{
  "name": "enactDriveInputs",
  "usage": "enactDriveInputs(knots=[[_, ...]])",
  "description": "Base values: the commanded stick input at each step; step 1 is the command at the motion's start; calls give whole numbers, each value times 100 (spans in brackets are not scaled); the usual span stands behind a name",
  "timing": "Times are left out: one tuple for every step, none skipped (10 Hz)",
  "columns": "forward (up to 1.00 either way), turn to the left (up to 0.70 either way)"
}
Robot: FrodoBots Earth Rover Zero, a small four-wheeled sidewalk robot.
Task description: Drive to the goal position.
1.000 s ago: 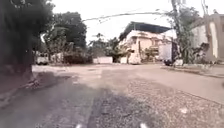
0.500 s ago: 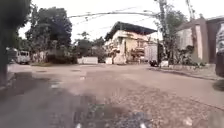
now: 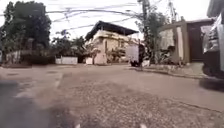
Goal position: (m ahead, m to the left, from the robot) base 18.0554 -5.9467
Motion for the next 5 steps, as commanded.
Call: enactDriveInputs(knots=[[85, 0], [85, 0], [85, 0], [85, 0], [85, 0]])
